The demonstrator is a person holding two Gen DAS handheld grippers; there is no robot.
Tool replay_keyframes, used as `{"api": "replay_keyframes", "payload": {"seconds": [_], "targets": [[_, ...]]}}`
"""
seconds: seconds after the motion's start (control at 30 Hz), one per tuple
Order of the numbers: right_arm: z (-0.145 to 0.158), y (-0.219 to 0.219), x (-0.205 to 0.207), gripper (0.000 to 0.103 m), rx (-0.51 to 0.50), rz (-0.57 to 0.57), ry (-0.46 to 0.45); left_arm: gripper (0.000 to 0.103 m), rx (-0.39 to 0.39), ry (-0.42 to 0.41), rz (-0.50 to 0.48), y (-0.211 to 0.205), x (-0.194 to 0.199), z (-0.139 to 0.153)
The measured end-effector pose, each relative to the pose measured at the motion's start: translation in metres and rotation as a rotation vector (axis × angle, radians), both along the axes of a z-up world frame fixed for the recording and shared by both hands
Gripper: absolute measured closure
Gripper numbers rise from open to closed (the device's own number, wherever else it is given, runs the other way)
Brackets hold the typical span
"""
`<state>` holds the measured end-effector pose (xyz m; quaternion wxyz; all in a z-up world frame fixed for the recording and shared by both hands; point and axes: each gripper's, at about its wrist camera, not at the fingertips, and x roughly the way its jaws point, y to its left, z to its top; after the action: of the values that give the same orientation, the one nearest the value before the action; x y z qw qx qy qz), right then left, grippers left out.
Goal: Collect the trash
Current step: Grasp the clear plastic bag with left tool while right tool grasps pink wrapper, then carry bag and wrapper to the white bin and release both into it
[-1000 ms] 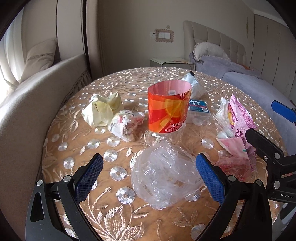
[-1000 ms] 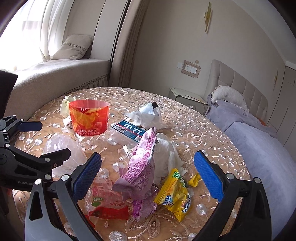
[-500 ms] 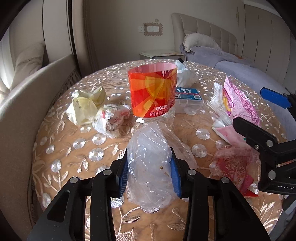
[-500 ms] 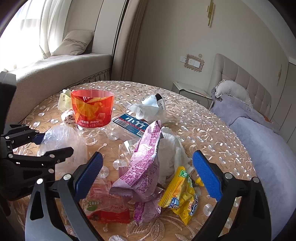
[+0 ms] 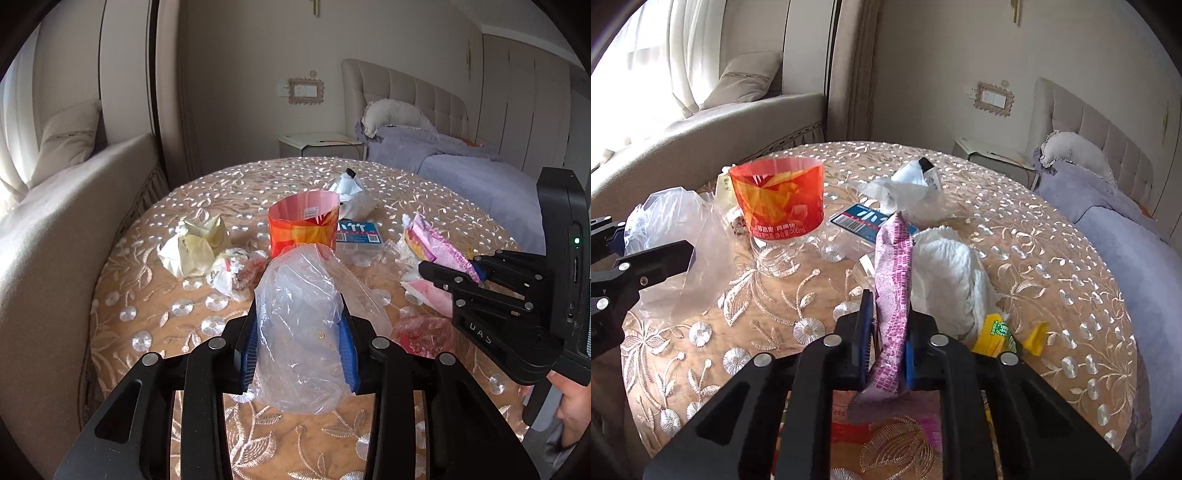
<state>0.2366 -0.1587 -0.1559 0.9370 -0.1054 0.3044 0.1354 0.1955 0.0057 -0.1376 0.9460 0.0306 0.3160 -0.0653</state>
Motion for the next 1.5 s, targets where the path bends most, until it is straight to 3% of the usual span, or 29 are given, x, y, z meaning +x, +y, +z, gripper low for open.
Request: {"api": "replay_keyframes", "payload": {"seconds": [0.17, 0.27, 0.63, 1.03, 1.33, 1.5], "targets": [[0.042, -0.019, -0.029, 0.092, 0.085, 0.029, -0.093, 0.067, 0.003, -0.059, -0.009, -0.010, -0.014, 0.023], [0.062, -0.030, -0.045, 0.092, 0.143, 0.067, -0.103, 0.067, 0.007, -0.092, -0.033, -0.025, -0.024, 0.035], [0.099, -0.067, -0.098, 0.093, 0.114, 0.013, -0.227, 0.067, 0.018, -0.129, -0.097, -0.073, -0.053, 0.052], [0.094, -0.132, -0.146, 0.093, 0.088, -0.135, -0.261, 0.067, 0.008, -0.153, -0.317, -0.170, -0.076, 0.055], [0.070, -0.202, -0.179, 0.093, 0.041, -0.310, -0.260, 0.067, -0.002, -0.110, -0.530, -0.267, -0.093, 0.024], [0.040, -0.247, -0.189, 0.093, 0.048, -0.401, -0.202, 0.067, 0.029, -0.072, -0.634, -0.316, -0.101, -0.002]]}}
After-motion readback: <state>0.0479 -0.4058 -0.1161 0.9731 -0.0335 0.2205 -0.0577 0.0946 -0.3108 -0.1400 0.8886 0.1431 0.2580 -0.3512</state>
